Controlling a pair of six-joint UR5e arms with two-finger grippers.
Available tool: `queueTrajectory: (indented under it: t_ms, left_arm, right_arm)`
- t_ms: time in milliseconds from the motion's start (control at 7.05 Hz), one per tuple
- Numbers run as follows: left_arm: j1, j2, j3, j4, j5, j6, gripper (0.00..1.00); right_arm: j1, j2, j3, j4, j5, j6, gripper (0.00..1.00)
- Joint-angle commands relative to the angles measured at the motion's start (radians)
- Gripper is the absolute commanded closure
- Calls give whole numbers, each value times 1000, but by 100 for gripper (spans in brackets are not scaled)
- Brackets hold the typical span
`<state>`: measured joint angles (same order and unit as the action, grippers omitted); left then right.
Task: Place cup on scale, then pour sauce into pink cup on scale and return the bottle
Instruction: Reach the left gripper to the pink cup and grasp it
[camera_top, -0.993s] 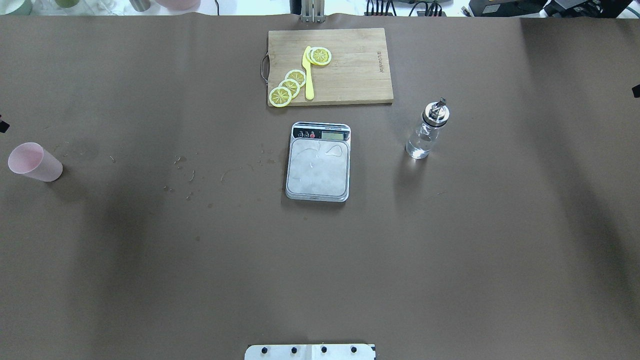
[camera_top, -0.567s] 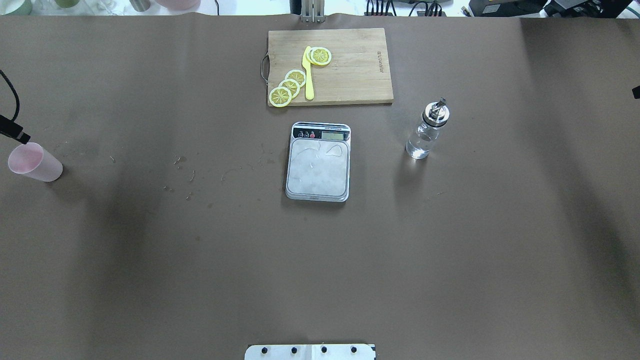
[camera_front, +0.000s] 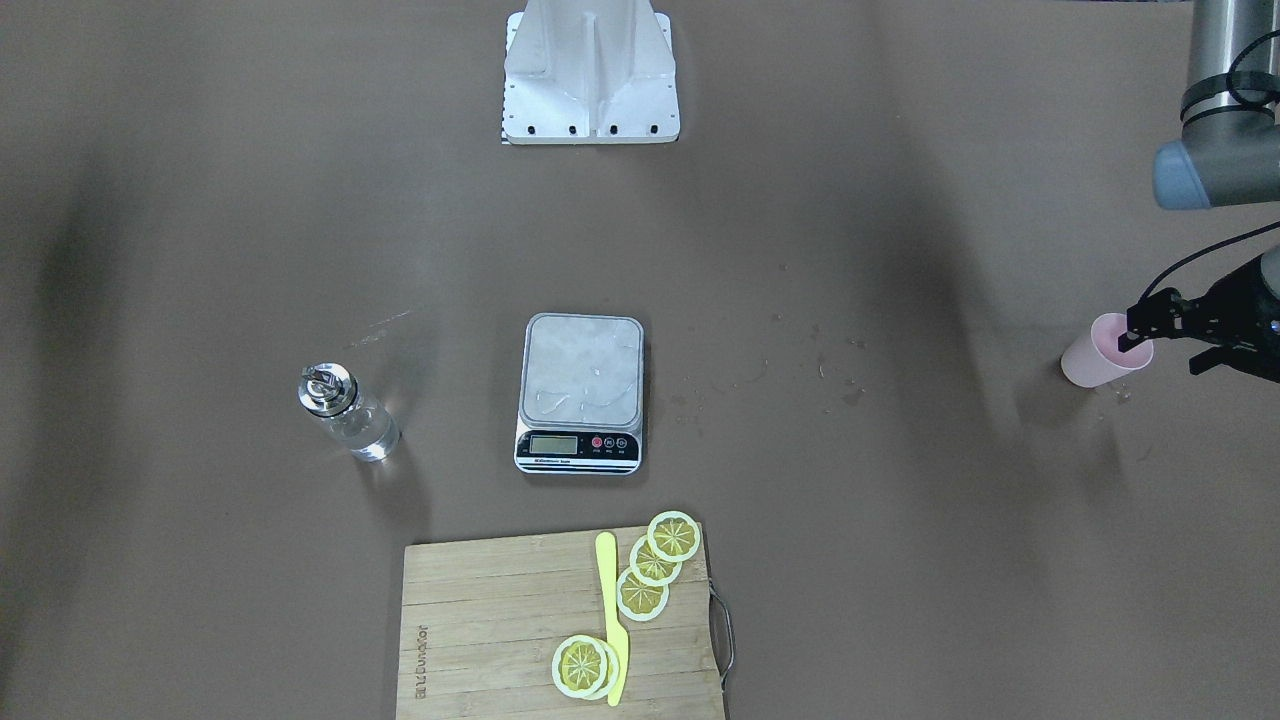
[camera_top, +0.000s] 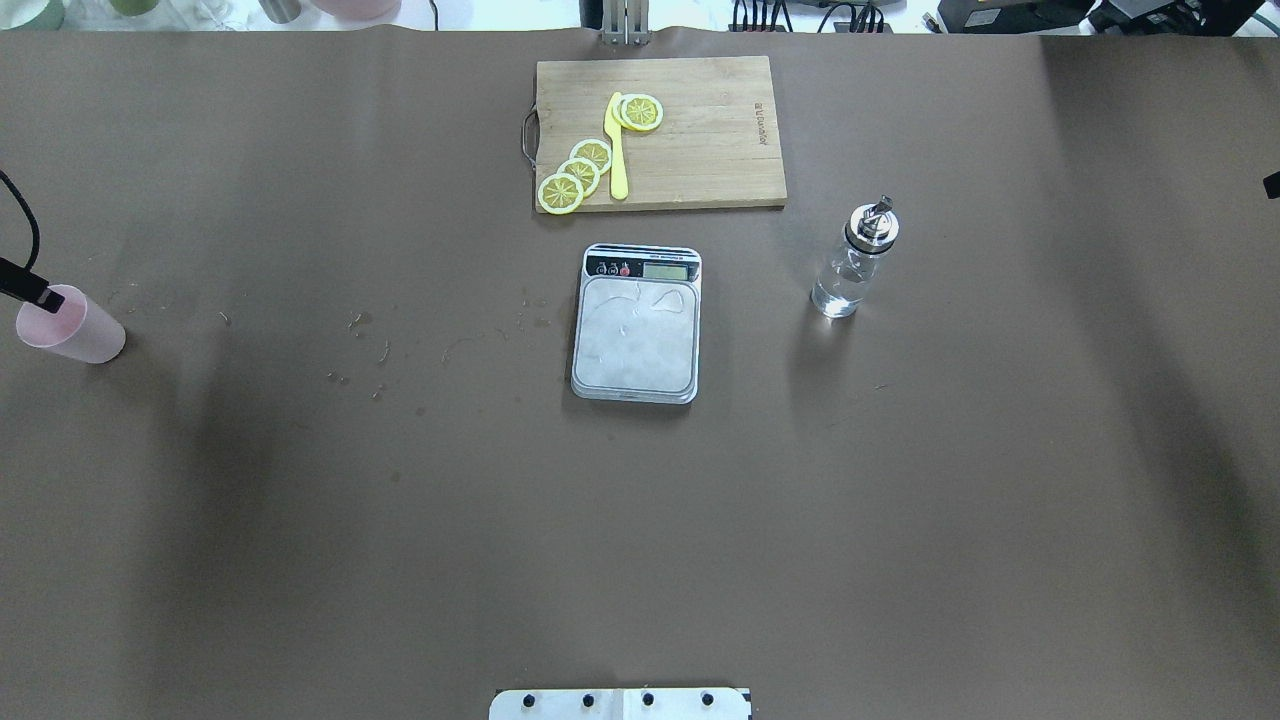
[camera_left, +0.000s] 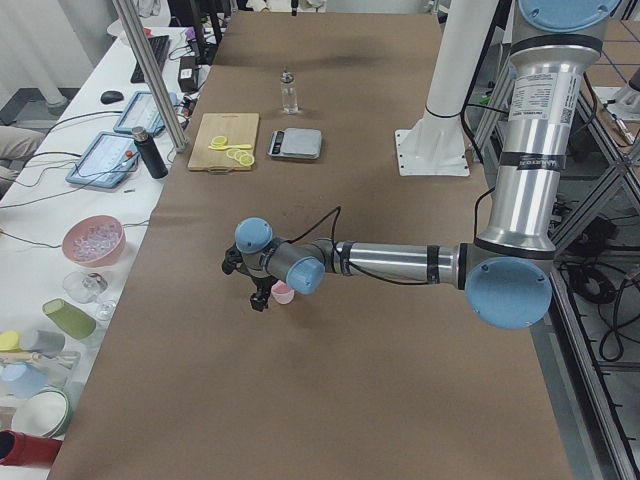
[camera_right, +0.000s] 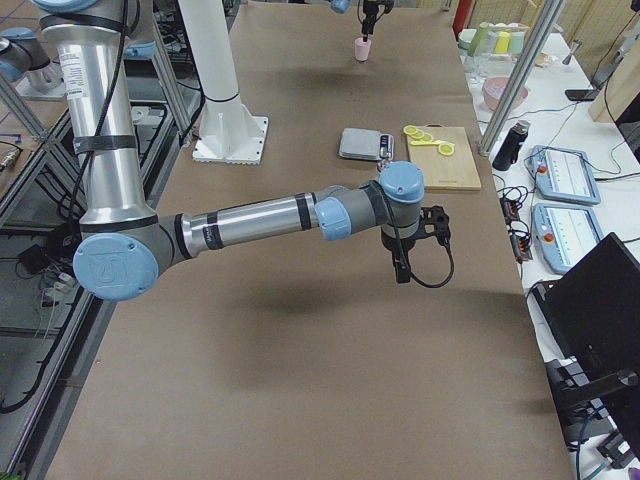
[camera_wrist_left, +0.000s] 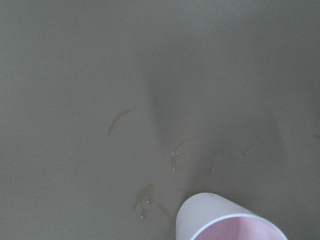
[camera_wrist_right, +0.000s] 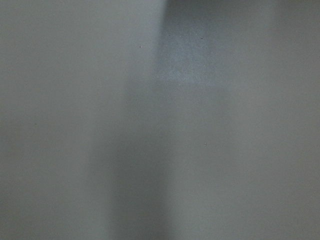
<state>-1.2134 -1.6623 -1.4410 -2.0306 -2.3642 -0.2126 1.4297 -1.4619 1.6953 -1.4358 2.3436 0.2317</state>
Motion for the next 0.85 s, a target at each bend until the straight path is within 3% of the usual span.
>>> queueTrajectory:
  t_ms: [0,142,284,567,709]
  left_arm:
    - [11,3,2,-5,0,-16,11]
    - [14,3,2,-5,2,-22,16]
    - [14,3,2,-5,2,-24,29]
    - [14,3,5,-4,2,-21,70]
    - [18,1,5,-3,3,-19,100]
  right_arm:
    - [0,2,0,0,0,0,0]
    - [-2,2,-3,0,-1,0,0]
    - [-2,2,-3,0,-4,0,0]
    - [-8,3,-5,0,-7,0,0]
    - [-9,3,-6,0,-7,0,0]
